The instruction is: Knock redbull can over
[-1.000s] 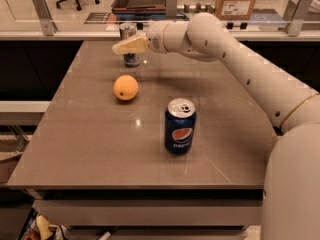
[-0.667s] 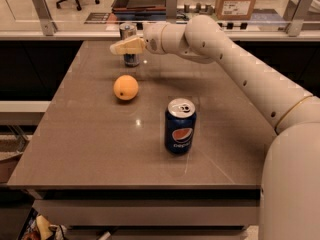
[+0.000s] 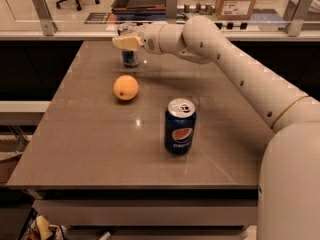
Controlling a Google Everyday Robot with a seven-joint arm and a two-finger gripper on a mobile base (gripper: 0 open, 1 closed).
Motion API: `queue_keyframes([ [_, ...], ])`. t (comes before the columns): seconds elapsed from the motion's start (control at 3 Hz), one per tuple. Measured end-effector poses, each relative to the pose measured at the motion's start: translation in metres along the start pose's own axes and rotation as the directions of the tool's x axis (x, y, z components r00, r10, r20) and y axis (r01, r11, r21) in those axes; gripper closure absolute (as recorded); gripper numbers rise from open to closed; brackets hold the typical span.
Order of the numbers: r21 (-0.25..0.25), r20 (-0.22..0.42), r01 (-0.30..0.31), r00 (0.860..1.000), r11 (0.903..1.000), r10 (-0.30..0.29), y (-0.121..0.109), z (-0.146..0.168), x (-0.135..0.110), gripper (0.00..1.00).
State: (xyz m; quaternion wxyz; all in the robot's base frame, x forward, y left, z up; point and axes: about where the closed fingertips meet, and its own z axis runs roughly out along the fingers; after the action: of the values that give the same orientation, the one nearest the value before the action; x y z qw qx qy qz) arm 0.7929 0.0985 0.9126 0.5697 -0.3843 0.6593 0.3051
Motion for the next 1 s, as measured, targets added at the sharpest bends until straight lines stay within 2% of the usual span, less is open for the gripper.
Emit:
queue_keyframes([
  [0.67, -0.009, 0.0, -0.001, 1.0, 1.0, 0.001, 0.0042, 0.0047, 0.0005, 0.92],
  [1.0, -0.012, -0.001, -0.001, 1.0, 0.9999, 0.001, 0.0057, 0.0064, 0.0006, 1.0],
])
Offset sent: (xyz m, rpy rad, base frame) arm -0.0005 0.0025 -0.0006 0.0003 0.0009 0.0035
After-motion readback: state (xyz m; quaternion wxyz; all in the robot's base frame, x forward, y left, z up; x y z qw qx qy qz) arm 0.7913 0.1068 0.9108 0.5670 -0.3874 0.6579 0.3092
